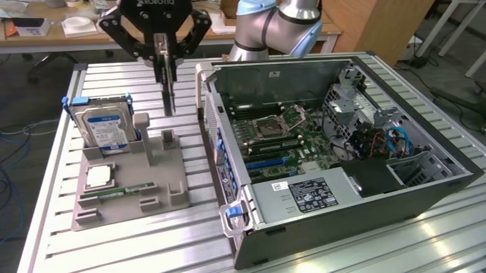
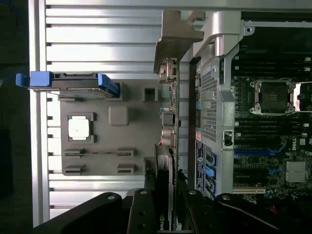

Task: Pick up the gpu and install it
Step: 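Pick up the gpu and move the gpu toward the slot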

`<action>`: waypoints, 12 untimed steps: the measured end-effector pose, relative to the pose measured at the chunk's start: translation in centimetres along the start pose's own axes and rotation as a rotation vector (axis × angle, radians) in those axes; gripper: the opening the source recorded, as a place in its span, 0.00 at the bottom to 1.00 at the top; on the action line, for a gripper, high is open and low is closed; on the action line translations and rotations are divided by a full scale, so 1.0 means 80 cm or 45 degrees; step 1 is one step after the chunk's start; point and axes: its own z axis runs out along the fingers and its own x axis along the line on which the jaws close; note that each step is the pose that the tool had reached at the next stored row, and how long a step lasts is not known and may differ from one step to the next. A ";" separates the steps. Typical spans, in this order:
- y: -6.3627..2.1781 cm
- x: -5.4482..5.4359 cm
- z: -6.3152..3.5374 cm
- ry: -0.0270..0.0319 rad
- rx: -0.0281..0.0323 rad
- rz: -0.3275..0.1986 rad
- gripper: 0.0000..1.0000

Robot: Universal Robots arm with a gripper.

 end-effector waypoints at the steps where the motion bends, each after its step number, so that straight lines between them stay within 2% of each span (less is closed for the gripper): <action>1: 0.000 -0.006 0.000 -0.0001 0.0001 0.000 0.27; 12: 0.001 -0.066 0.001 -0.0002 0.0009 0.000 0.27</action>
